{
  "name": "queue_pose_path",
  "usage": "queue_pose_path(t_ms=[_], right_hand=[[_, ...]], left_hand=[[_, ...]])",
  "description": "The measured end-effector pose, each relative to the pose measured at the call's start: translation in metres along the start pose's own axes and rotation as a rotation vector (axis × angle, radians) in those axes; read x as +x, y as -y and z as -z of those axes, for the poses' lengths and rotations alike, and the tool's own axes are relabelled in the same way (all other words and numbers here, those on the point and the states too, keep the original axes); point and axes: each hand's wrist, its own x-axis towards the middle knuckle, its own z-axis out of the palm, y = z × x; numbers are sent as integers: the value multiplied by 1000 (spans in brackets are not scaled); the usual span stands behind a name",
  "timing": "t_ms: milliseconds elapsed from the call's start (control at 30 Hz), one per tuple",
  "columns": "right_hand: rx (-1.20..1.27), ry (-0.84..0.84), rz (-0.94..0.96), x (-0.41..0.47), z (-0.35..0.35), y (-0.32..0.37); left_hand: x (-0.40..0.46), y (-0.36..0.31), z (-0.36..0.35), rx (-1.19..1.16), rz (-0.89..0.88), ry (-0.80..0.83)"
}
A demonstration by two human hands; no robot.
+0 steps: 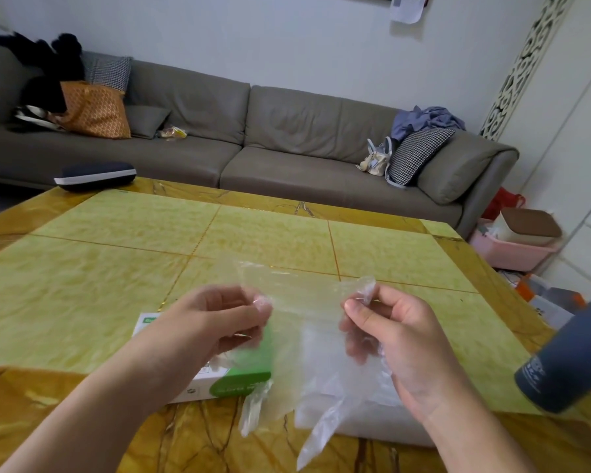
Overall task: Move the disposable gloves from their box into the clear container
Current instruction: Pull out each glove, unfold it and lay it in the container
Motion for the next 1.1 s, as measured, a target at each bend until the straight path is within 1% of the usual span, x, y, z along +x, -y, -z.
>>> queue_pose_path(t_ms=[200,333,400,467,633,767,833,900,1000,1033,1100], right_hand=[[24,-39,-7,2,2,-1],[32,-49,-5,2,2,-1],[28,-55,-4,2,4,0],[14,-49,5,2,7,2],[-69,-57,46,2,18,5],[-90,-101,30,-1,30,4],[-80,-121,5,-2,34,3],[-61,-143,-21,-3,38,3],[-56,-160,-31,-4,44,5],[-58,-165,-31,-5,47,5],[-69,-174,-27,-6,51,6]], left_hand=[[-2,-5,0,-252,-55,-3],[0,-5,0,-358,-86,-69],[1,-5,-2,-396,-87,-133],[4,-3,-3,-381,-73,-207],[6,-2,-6,-201,-58,-318],[9,-2,-10,-215,-100,-378],[11,-2,-16,-256,-103,-349],[11,-3,-21,-218,-63,-251],[11,-2,-26,58,41,-49],[11,-1,-27,121,56,-12],[12,1,-27,148,47,13]])
